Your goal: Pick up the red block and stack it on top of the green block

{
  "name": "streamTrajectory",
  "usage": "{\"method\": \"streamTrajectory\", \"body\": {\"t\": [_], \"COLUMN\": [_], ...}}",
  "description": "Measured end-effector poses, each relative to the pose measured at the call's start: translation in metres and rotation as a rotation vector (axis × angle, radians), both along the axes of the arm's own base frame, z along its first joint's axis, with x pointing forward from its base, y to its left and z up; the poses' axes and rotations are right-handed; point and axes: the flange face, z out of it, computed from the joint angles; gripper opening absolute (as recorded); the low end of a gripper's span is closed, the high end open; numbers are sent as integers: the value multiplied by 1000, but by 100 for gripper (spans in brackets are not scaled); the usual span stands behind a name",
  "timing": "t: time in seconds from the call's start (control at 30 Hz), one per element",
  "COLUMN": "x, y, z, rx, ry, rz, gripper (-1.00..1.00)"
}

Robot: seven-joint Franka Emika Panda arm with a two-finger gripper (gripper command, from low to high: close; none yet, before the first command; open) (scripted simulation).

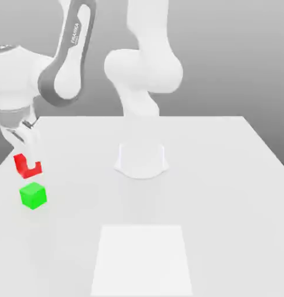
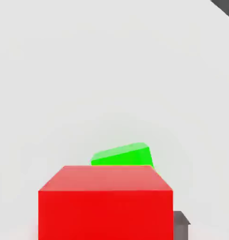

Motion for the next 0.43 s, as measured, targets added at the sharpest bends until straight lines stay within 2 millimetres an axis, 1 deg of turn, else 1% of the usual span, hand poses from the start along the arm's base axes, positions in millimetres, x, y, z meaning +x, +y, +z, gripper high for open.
{"method": "streamTrajectory", "body": {"t": [0.23,0.43], "x": [5,1], "y": [4,3], "z": [-28,-46], "rx": [42,34], "ry": [-20,-9], "rz": [3,-4], "gripper": [-100,-100]}}
